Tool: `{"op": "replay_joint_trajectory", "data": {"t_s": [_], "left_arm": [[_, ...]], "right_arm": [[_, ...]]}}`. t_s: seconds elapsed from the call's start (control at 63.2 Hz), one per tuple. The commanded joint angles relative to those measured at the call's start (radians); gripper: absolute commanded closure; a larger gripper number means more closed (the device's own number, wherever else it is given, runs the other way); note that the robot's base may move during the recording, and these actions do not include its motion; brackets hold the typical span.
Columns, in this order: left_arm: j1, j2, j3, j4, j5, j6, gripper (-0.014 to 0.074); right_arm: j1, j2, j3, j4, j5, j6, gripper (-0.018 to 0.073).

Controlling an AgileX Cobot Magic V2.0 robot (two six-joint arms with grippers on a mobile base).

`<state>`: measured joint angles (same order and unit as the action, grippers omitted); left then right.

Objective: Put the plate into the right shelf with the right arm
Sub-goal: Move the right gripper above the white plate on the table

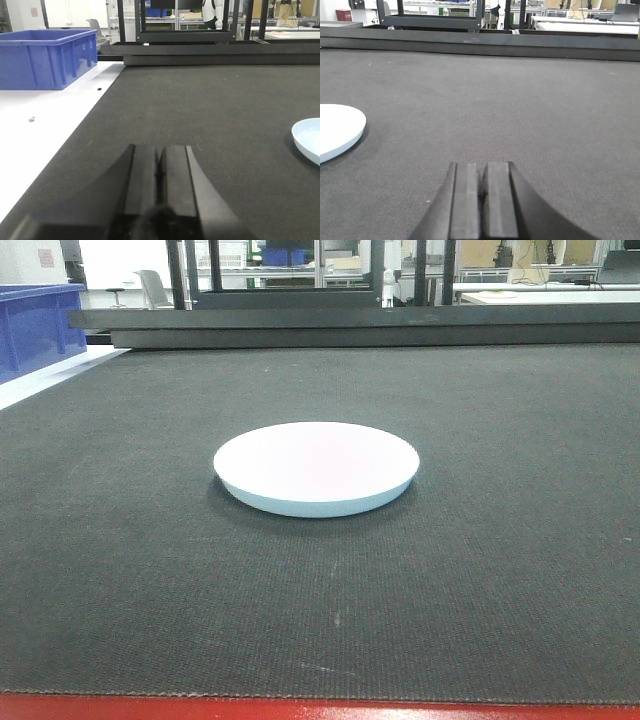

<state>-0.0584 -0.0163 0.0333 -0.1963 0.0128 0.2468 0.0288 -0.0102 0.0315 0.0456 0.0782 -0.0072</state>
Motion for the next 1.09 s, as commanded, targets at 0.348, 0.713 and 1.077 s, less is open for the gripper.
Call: {"op": "replay_joint_trajectory", "data": {"t_s": [0.348, 0.713, 1.077], "left_arm": [[0.002, -0.011, 0.008, -0.002, -0.089, -0.002, 0.0643], [0.002, -0.011, 0.008, -0.002, -0.089, -0.002, 0.0643], [0.002, -0.011, 0.008, -0.002, -0.089, -0.002, 0.0643]], "right_arm": [[0.000, -0.014, -0.009, 0.000, -0.084, -0.010, 0.0504], [0.000, -0.014, -0.009, 0.000, -0.092, -0.010, 0.0504], [0.000, 0.006, -0.171, -0.002, -0.020, -0.010, 0.0504]]}}
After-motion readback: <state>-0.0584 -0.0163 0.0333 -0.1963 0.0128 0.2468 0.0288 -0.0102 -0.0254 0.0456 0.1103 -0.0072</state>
